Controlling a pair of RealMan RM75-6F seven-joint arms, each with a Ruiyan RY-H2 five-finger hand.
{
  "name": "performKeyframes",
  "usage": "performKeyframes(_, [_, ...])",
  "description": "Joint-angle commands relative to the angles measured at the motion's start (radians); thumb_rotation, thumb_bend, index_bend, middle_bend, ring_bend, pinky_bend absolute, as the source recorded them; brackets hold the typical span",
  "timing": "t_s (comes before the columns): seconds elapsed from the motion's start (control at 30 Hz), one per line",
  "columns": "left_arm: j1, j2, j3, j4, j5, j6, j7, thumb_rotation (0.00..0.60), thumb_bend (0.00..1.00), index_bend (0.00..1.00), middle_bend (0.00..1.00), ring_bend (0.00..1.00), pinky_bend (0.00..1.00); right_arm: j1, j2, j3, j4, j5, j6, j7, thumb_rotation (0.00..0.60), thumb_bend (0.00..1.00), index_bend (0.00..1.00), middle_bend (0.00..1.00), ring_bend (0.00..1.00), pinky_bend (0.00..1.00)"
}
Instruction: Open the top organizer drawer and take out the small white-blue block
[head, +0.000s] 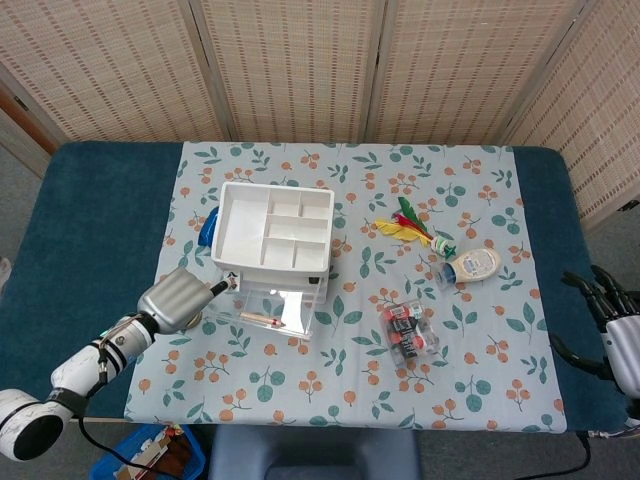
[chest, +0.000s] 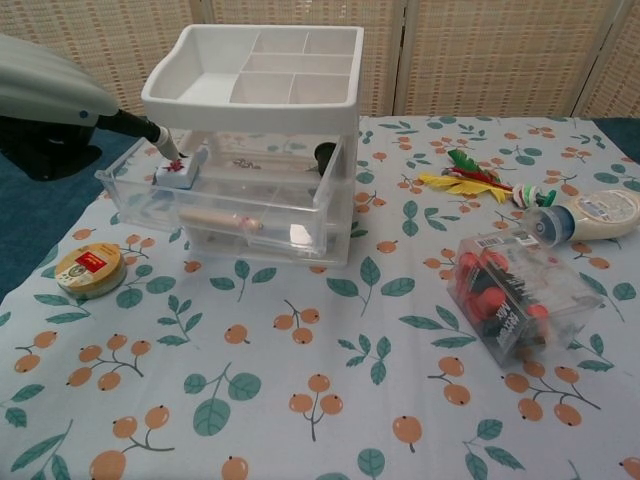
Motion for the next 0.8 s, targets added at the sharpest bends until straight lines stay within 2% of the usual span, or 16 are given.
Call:
performKeyframes(0.03, [-0.016, -0.013, 0.003, 0.013, -0.025, -0.004, 0.015, 0.0, 0.78, 0.11, 1.0, 1.0, 1.0, -0.001, -0.001, -0.001, 0.002, 0.001, -0.001, 0.002, 0.6, 0.29, 0.07, 0.21, 0.08, 0.13])
performKeyframes(0.47, [-0.08, -0.038, 0.042, 0.024, -0.147, 0.006, 0.089, 0.0, 0.78, 0.11, 1.0, 1.0, 1.0, -0.004, -0.004, 0.001, 0.012, 0.008, -0.002, 0.009, 0.6, 0.29, 0.07, 0.21, 0.08, 0.13])
performKeyframes(0.8, [-0.069, -0.003, 0.056, -0.052, -0.073, 0.03, 0.077, 0.0, 0.78, 0.16, 1.0, 1.0, 1.0, -0.005, -0.003, 0.003, 0.007, 0.008, -0.001, 0.004, 0.6, 0.29, 0.07, 0.21, 0.08, 0.13])
